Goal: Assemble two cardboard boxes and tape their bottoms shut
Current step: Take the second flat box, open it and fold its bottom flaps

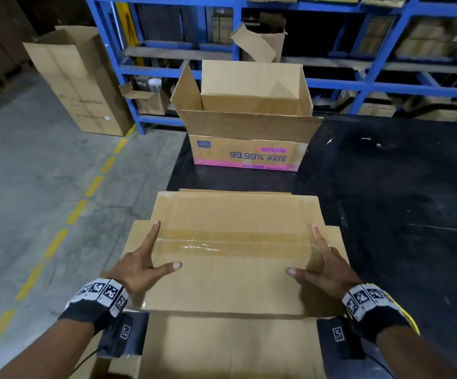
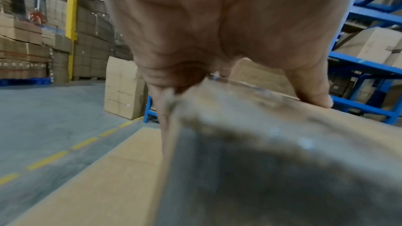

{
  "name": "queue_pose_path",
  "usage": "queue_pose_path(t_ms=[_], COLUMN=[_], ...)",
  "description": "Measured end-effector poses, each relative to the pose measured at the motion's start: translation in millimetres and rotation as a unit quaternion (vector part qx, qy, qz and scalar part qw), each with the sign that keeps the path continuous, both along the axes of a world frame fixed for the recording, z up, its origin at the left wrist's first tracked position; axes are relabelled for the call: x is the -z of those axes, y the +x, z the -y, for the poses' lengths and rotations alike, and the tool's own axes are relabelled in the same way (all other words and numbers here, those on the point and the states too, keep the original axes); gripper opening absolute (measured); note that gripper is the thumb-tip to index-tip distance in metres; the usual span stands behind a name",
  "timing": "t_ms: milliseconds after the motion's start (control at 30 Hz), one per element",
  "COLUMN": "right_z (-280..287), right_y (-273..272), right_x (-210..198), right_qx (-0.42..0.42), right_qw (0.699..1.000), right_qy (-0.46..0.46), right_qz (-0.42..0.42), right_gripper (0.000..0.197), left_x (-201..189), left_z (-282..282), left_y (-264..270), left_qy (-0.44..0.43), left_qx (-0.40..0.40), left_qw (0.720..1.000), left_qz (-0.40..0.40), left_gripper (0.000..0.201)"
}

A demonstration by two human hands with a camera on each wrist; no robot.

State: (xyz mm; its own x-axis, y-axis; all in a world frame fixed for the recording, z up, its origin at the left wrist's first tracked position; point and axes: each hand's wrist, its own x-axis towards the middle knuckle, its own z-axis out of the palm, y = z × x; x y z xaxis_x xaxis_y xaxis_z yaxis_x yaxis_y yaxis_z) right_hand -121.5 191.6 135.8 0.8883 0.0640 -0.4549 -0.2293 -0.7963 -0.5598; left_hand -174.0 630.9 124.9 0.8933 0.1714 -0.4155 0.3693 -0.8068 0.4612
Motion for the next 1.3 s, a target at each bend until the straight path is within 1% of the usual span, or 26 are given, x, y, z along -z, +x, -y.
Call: queue_pose_path(t_ms=[133,233,367,433,533,567,600,667,700,767,833,867,900,933,967,1000,1033,1067,1100,1133,1167,1200,1267,1300], right_z=[-4,-5,-4,-3,0,1,1,2,3,5,6,9,17,28,44,64,87,110,133,154,170,184,201,207], right_y=[4,13,29,38,53,57,60,63,63,63,62,59,56,51,45,36,25,14,3,-9,-20,-30,-43,-46], right_x=[20,23,25,25,26,27,28,31,32,35,35,35,39,41,46,53,61,68,78,87,98,108,126,135], right_qx=[0.024,0.032,0.040,0.044,0.055,0.058,0.058,0.053,0.052,0.055,0.061,0.073,0.103,0.153,0.212,0.255,0.277,0.281,0.269,0.251,0.232,0.210,0.171,0.159], right_qw=[1.000,0.999,0.999,0.999,0.998,0.998,0.998,0.998,0.998,0.998,0.996,0.992,0.982,0.966,0.951,0.943,0.944,0.951,0.959,0.961,0.958,0.955,0.957,0.960], right_qy=[0.010,0.016,0.003,0.005,0.009,0.010,0.012,0.014,0.016,0.017,0.056,0.098,0.152,0.204,0.221,0.202,0.155,0.089,-0.001,-0.093,-0.165,-0.210,-0.223,-0.219], right_qz=[0.001,0.016,0.013,0.011,0.015,0.014,0.014,0.017,0.019,0.019,0.025,0.034,0.041,0.047,0.054,0.070,0.089,0.097,0.092,0.066,0.026,-0.014,-0.069,-0.077], right_gripper=[0.127,0.126,0.127,0.125,0.122,0.122,0.121,0.121,0.121,0.123,0.127,0.125,0.116,0.099,0.080,0.068,0.063,0.061,0.061,0.064,0.069,0.074,0.079,0.077], left_x=[16,18,27,27,23,22,24,27,27,27,30,35,39,43,47,49,51,52,52,51,49,48,45,44], left_z=[0,1,2,5,16,18,20,32,46,91,148,174,195,210,219,223,224,224,223,224,224,226,228,228], left_y=[8,20,40,49,60,64,67,72,74,75,77,79,83,86,89,91,93,93,93,93,93,93,92,92], left_qy=[-0.020,-0.032,-0.021,-0.012,0.004,0.020,0.059,0.155,0.171,0.141,0.114,0.117,0.130,0.144,0.156,0.163,0.167,0.171,0.174,0.176,0.176,0.176,0.174,0.171], left_qx=[0.007,0.006,-0.006,-0.011,-0.014,-0.017,-0.015,0.023,0.060,0.143,0.214,0.237,0.250,0.252,0.251,0.249,0.248,0.249,0.252,0.257,0.261,0.264,0.266,0.266], left_qw=[1.000,0.999,0.998,0.998,1.000,0.999,0.998,0.983,0.974,0.961,0.949,0.946,0.943,0.943,0.944,0.945,0.945,0.944,0.943,0.942,0.942,0.942,0.943,0.943], left_qz=[0.000,0.018,0.054,0.052,0.023,0.020,0.032,0.098,0.135,0.192,0.199,0.189,0.175,0.160,0.147,0.139,0.133,0.130,0.127,0.122,0.115,0.109,0.103,0.102], left_gripper=[0.105,0.097,0.089,0.084,0.080,0.079,0.079,0.081,0.081,0.078,0.076,0.075,0.073,0.071,0.070,0.069,0.069,0.068,0.068,0.068,0.068,0.068,0.068,0.068])
